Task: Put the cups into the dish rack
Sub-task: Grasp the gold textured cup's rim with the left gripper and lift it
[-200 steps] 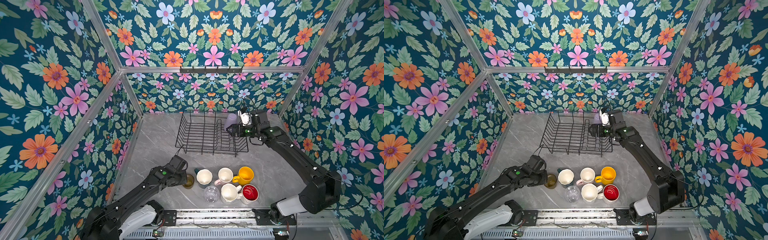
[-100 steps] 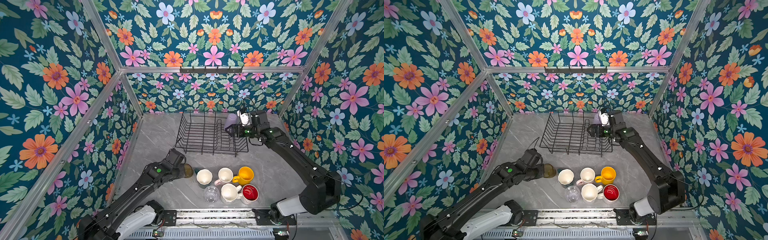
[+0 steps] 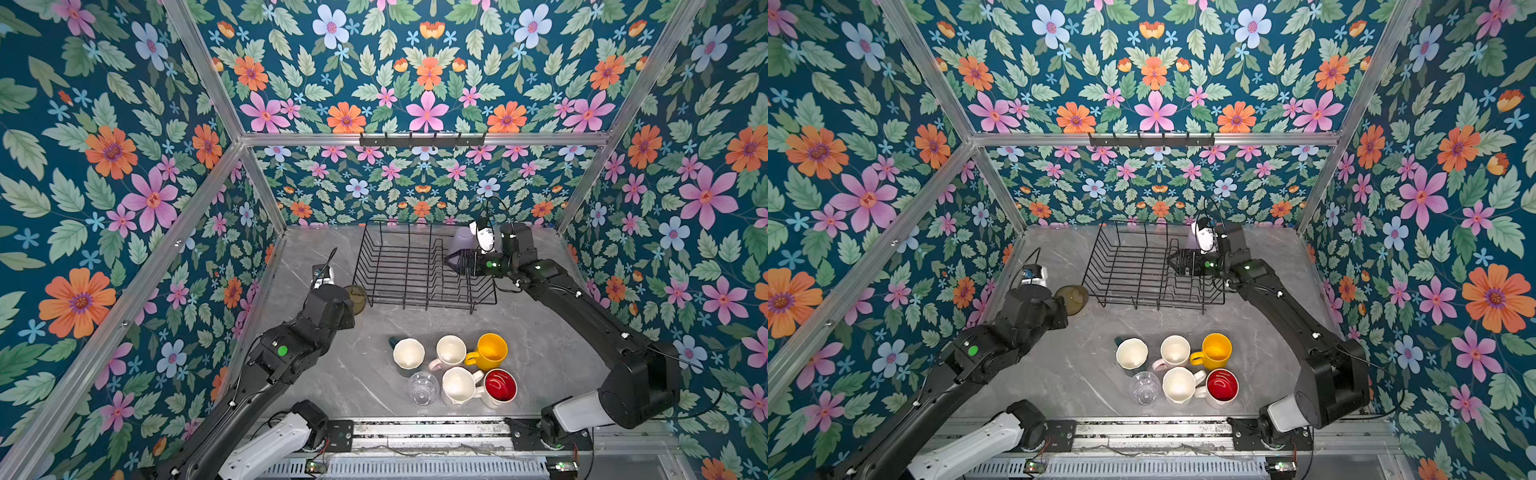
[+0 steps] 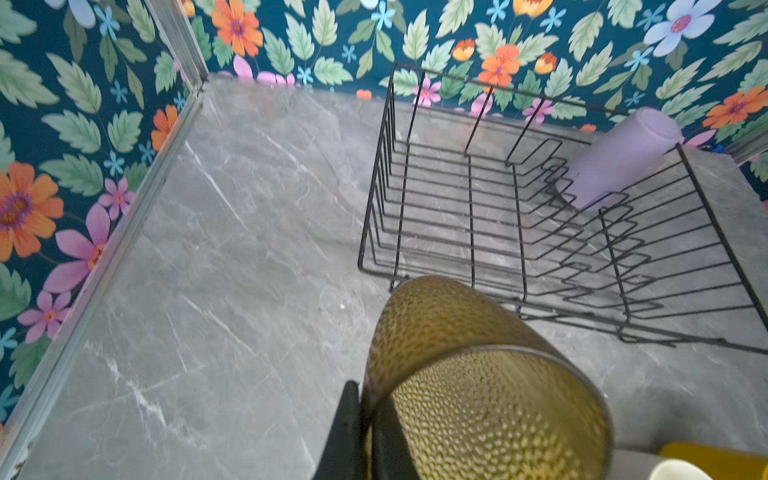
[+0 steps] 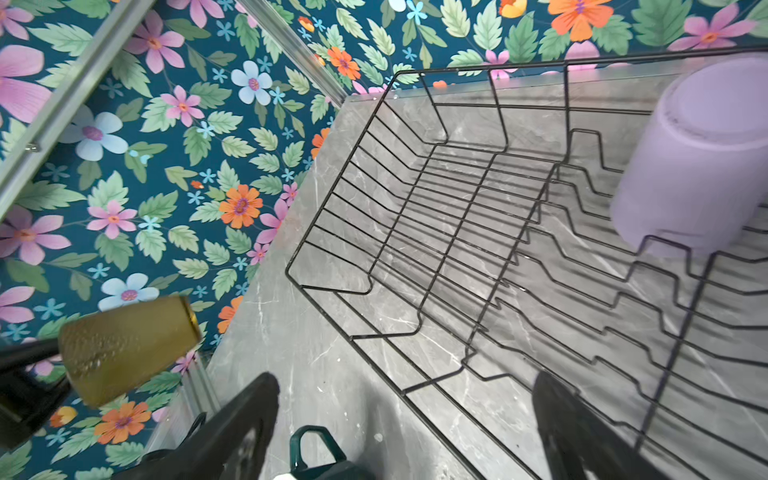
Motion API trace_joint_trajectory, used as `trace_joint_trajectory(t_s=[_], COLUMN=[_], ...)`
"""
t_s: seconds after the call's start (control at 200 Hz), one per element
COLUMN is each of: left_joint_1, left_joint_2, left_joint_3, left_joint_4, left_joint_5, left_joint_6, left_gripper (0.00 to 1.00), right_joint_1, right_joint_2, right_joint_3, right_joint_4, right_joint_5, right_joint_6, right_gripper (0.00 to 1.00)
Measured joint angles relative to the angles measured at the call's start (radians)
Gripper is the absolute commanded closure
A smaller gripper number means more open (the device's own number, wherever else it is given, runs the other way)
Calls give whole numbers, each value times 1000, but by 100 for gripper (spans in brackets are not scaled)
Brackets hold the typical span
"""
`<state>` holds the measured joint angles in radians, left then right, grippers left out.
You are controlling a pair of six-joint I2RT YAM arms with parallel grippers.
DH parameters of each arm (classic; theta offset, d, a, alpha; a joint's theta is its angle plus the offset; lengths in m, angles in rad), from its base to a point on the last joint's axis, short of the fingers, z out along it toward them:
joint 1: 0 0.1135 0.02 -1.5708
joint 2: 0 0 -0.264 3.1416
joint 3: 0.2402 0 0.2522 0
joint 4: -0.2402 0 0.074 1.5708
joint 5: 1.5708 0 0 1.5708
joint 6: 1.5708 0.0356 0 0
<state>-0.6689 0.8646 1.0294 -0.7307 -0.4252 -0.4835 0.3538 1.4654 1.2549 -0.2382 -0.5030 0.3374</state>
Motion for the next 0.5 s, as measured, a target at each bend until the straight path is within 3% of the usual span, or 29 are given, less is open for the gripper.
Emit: trace_joint_trajectory(t_s=[0.135,0.245,0.501], left_joint_1=[28,97,319], left_joint_2=[45,85,50], left_joint_3=[-3,-5,-164], left_joint_4=[163,273,522], left_joint_5=[47,156,578], left_joint_6=[74,108,79], left_gripper=[100,100,100], right_joint_1=[0,0,1], right_joint_2=[-33,-68,-113], right_joint_3=[-30,-71,-143], right_joint_4=[43,95,231], right_joint_5=[-42,-76,-198], right_joint_6=[19,28,59], right_gripper=[5,5,5])
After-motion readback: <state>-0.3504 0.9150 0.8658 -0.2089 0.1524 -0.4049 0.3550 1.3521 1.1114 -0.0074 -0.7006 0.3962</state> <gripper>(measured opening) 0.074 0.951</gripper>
